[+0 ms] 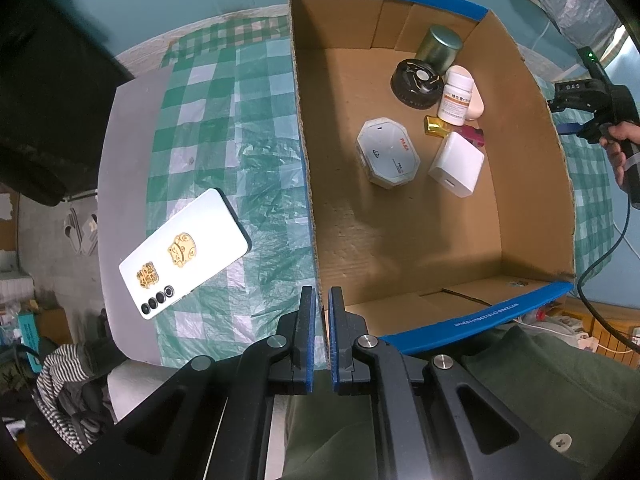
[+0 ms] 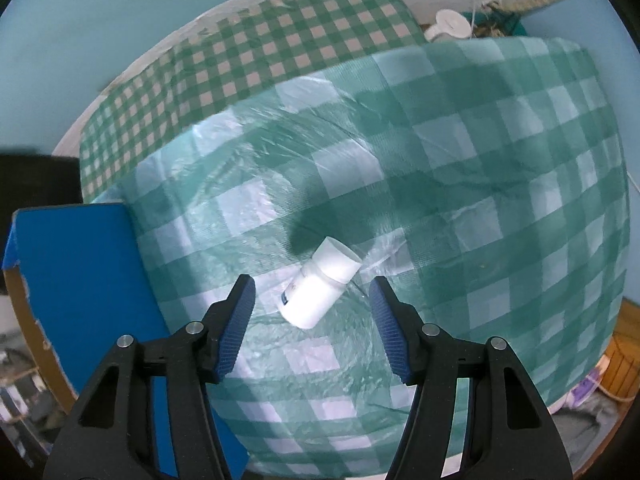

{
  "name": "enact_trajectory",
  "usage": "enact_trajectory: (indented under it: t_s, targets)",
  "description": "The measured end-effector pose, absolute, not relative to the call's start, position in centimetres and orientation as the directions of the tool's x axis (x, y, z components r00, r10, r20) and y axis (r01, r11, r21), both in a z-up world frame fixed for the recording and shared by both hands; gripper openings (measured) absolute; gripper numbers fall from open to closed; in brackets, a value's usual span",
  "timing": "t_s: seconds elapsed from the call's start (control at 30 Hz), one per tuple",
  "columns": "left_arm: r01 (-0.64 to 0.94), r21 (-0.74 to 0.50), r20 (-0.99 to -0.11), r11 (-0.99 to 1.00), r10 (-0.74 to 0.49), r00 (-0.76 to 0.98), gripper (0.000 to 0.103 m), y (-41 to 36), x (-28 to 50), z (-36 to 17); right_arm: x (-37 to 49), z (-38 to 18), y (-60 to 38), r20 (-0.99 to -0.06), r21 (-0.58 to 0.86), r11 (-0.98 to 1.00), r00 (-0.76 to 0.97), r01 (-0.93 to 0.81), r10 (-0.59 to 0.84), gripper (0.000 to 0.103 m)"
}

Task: Organize rigid objects
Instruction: 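Grasp the plain white pill bottle with the right gripper and lift it, then carry the white pill bottle with the right gripper into the box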

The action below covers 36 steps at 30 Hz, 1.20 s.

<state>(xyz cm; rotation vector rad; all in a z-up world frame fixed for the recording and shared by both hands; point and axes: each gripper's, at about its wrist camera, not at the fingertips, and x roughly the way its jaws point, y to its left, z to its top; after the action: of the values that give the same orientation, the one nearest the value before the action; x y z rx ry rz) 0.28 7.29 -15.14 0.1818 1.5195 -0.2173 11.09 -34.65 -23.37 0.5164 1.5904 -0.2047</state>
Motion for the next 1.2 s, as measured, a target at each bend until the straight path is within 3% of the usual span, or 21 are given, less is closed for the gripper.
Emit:
enact_trajectory:
  t_s: [0.6, 1.2]
  targets:
    - [0.260, -0.019, -0.999, 0.965, -0.030, 0.038, 0.006, 7.4, 0.3, -15.2, 11.5, -25.0, -33.7, -0.988, 0.126, 0.908, -0.027, 0.399, 0.149, 0.028]
    - [0.257, -0.022, -0.999, 0.966, -0.032, 0.034, 0.006, 7.3, 0.3, -15.4, 10.2, -22.2, -30.8, -0.995, 0.092, 0.983, -0.030, 0.156, 0.098, 0.027]
